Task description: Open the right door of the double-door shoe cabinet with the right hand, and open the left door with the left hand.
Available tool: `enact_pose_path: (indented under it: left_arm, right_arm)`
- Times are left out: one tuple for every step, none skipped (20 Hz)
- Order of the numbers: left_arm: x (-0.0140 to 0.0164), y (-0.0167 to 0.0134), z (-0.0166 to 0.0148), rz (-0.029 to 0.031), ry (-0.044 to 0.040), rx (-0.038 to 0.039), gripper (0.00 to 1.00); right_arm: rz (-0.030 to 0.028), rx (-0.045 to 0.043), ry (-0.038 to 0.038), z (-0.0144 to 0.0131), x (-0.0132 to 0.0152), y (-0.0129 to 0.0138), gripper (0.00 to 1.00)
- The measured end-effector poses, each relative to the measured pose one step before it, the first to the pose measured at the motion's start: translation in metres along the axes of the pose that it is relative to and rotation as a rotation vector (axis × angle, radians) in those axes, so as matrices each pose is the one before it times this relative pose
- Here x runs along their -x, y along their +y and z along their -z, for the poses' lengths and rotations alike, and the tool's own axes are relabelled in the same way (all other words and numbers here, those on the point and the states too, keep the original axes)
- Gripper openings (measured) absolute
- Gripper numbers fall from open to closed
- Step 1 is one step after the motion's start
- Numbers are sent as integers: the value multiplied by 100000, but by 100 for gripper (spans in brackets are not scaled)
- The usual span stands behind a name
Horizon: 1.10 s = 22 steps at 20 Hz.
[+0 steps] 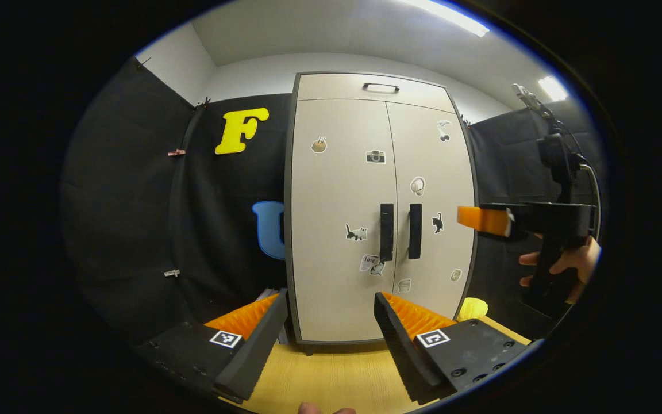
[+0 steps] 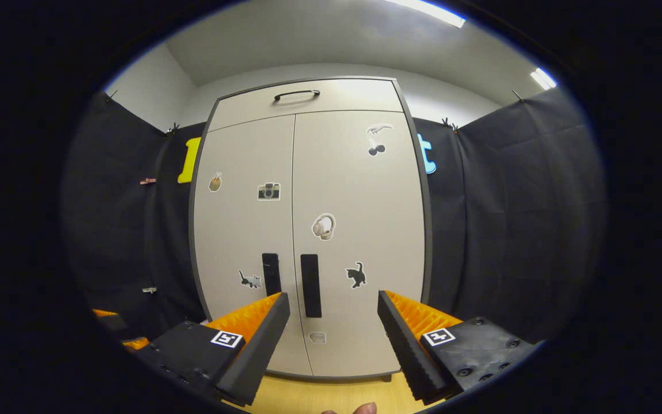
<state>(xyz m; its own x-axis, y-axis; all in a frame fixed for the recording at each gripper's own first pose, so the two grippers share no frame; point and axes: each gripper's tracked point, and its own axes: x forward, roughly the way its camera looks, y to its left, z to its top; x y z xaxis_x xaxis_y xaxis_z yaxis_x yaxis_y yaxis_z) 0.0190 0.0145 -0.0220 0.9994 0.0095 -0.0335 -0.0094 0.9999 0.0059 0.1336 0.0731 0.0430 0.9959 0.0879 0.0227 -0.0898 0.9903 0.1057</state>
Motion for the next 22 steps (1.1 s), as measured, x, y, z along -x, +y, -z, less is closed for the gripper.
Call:
enact_pose_path:
  left_arm:
    - [-153, 278, 175, -309, 128, -77, 95]
    - [-160, 343, 109, -464, 66, -133, 95]
    - [-177, 352, 94, -413, 220, -200, 95]
    - [-203, 336, 235, -502, 219, -169, 95]
    - [-282, 298, 192, -537, 218, 32, 95]
    - [-85, 554, 261, -645, 218, 368, 95]
    - [-178, 370, 200, -412, 324, 462, 95]
    - [-154, 374, 248, -638, 642, 282, 95]
    - [-189, 444, 204, -638, 536, 122, 95]
    - [-185, 424, 177, -597, 369, 287, 95]
    - [-151, 390, 159, -514, 329, 524, 95]
    - [-144, 353, 126, -404, 240, 637, 95]
    - [-134, 359, 170, -476, 368, 492, 95]
    - [-140, 364, 137, -587, 512, 271, 95]
    - [-171, 395, 197, -717, 542, 118, 95]
    - [-118, 255, 122, -417, 314, 165, 95]
    - [26, 225, 67, -386, 33, 135, 95]
    - [26, 191, -29, -237, -113, 121, 95]
    - [-31, 76, 66, -21, -58, 103, 95]
    - [57, 105, 12, -160, 207, -62, 95]
    - [-2, 93, 87, -161, 138, -113, 95]
    - [72, 61, 115, -20, 139, 18, 95]
  right_arm:
    - [232, 638, -546, 125, -1300, 299, 97]
    - [219, 665, 639, 340, -1299, 405, 97]
    - [-417, -210, 677, 372, -1203, 504, 97]
    - [-300, -279, 621, 266, -1158, 534, 98]
    - [44, -106, 101, 162, -1186, 366, 98]
    - [270, 601, -240, 213, -1081, 258, 98]
    - [410, 885, 201, 310, -924, 260, 98]
    - [196, 504, 493, 355, -829, 219, 95]
    - [250, -139, 382, 343, -824, 184, 97]
    - [159, -487, 386, 294, -765, 174, 98]
    - [847, -494, 222, 235, -614, -42, 97]
    - [433, -219, 536, 294, -686, 86, 95]
    - [656, -117, 673, 421, -486, -12, 94]
    - [121, -120, 1298, 548, -558, 64, 92]
    - [-47, -219, 1815, 697, -506, 91, 91]
    - [246, -459, 2176, 876, -479, 38, 91]
    - [134, -636, 1739, 475, -451, 9, 77]
    - [-8, -861, 1577, 492, -451, 7, 70]
    - [208, -936, 1652, 451, -308, 46, 56]
    - [-282, -1009, 1944, 467, -411, 163, 55]
    - [452, -429, 1444, 413, -227, -21, 56]
    - [118, 446, 677, 242, -202, 47, 55]
